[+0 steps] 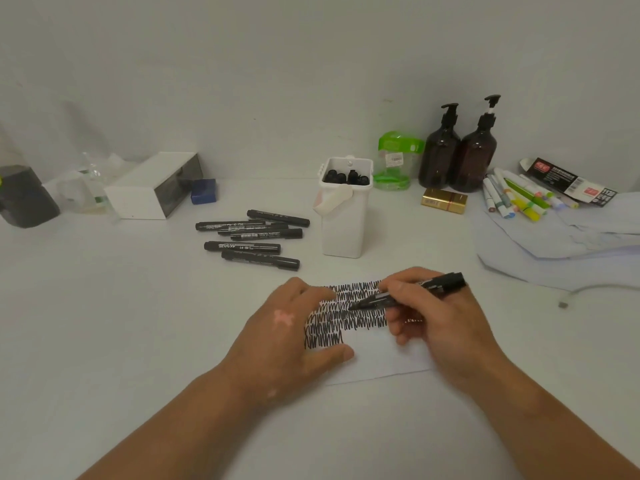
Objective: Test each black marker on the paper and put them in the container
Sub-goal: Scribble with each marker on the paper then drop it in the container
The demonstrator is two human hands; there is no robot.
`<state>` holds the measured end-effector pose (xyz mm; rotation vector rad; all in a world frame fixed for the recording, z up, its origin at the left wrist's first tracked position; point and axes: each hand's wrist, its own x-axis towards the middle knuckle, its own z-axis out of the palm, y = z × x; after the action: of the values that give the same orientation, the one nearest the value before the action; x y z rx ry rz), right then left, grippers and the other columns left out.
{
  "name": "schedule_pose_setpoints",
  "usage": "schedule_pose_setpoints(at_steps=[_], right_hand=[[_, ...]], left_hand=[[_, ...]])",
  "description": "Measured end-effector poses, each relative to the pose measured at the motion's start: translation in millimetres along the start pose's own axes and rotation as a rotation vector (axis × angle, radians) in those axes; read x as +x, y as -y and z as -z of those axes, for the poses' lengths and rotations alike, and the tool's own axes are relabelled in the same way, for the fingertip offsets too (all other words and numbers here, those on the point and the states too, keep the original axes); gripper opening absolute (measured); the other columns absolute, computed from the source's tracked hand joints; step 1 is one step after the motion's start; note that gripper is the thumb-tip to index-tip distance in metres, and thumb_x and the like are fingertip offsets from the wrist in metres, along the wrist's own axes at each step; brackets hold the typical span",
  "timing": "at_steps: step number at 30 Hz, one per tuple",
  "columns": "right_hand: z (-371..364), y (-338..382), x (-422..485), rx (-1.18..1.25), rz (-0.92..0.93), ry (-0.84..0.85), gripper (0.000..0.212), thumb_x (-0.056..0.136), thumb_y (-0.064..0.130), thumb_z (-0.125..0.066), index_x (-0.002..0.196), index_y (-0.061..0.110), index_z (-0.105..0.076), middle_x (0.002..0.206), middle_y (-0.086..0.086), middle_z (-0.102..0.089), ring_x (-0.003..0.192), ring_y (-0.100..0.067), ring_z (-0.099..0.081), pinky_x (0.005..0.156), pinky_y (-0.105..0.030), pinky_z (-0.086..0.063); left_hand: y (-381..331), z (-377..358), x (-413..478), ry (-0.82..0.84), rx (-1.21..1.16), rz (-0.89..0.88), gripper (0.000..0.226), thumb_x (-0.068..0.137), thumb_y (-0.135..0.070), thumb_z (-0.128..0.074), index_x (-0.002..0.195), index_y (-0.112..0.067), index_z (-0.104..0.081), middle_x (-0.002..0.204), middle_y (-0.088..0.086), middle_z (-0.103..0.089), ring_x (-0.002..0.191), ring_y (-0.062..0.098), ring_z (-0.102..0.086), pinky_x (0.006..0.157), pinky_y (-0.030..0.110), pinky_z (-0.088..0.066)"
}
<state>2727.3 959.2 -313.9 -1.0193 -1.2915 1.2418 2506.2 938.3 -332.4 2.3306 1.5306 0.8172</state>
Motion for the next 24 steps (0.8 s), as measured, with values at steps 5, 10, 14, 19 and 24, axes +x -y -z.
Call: schedule_pose_setpoints(at_steps=[5, 10, 14, 19, 24], right_hand=[[-6.3, -12.7, -0.2, -0.219, -0.079, 0.058, 0.025, 0.065, 0.038, -0.074, 0.082, 0.019, -0.076, 0.060, -0.004, -0.067, 0.051, -0.018, -0.059, 0.046, -0.028, -0.049], [-8.1, -18.2, -1.5, -0.420, -0.055, 0.035, 0.022, 0.065, 0.036, -0.070, 0.084, 0.026, -0.075, 0.056, -0.001, -0.067, 0.045, -0.014, -0.057, 0.045, -0.025, -0.046], [-9.4, -17.0, -2.4, -0.432, -0.046, 0.032, 0.019, 0.067, 0.037, -0.071, 0.084, 0.028, -0.074, 0.057, -0.002, -0.067, 0.044, -0.014, -0.057, 0.046, -0.024, -0.047], [-8.8, -13.9, -3.0, -0.521, -0.050, 0.076, 0.010, 0.069, 0.033, -0.070, 0.078, 0.030, -0.073, 0.053, 0.010, -0.064, 0.046, -0.007, -0.055, 0.051, -0.026, -0.045], [-7.6, -14.3, -1.6, -0.537, -0.050, 0.024, 0.005, 0.078, 0.026, -0.074, 0.080, 0.031, -0.071, 0.052, 0.011, -0.063, 0.043, -0.006, -0.055, 0.048, -0.020, -0.044]], left_hand=[[6.9, -3.8, 0.4, 0.091, 0.076, 0.011, 0.069, 0.072, -0.075, -0.067, 0.132, -0.041, -0.060, 0.115, -0.017, -0.048, 0.109, 0.007, -0.044, 0.099, 0.027, -0.041], [10.7, -3.3, 0.4, 0.109, 0.092, 0.029, 0.072, 0.070, -0.081, -0.061, 0.132, -0.044, -0.059, 0.118, -0.019, -0.045, 0.111, 0.006, -0.041, 0.099, 0.027, -0.040], [10.1, -3.4, 0.2, 0.110, 0.094, 0.037, 0.071, 0.070, -0.080, -0.062, 0.132, -0.044, -0.059, 0.118, -0.019, -0.045, 0.111, 0.006, -0.041, 0.099, 0.027, -0.041], [9.7, -3.6, 0.4, 0.111, 0.101, 0.036, 0.068, 0.072, -0.077, -0.065, 0.132, -0.045, -0.059, 0.120, -0.018, -0.046, 0.115, 0.007, -0.042, 0.101, 0.026, -0.040], [7.5, -2.9, 0.4, 0.107, 0.093, 0.047, 0.067, 0.072, -0.075, -0.067, 0.131, -0.044, -0.060, 0.120, -0.018, -0.046, 0.115, 0.006, -0.042, 0.101, 0.026, -0.039]])
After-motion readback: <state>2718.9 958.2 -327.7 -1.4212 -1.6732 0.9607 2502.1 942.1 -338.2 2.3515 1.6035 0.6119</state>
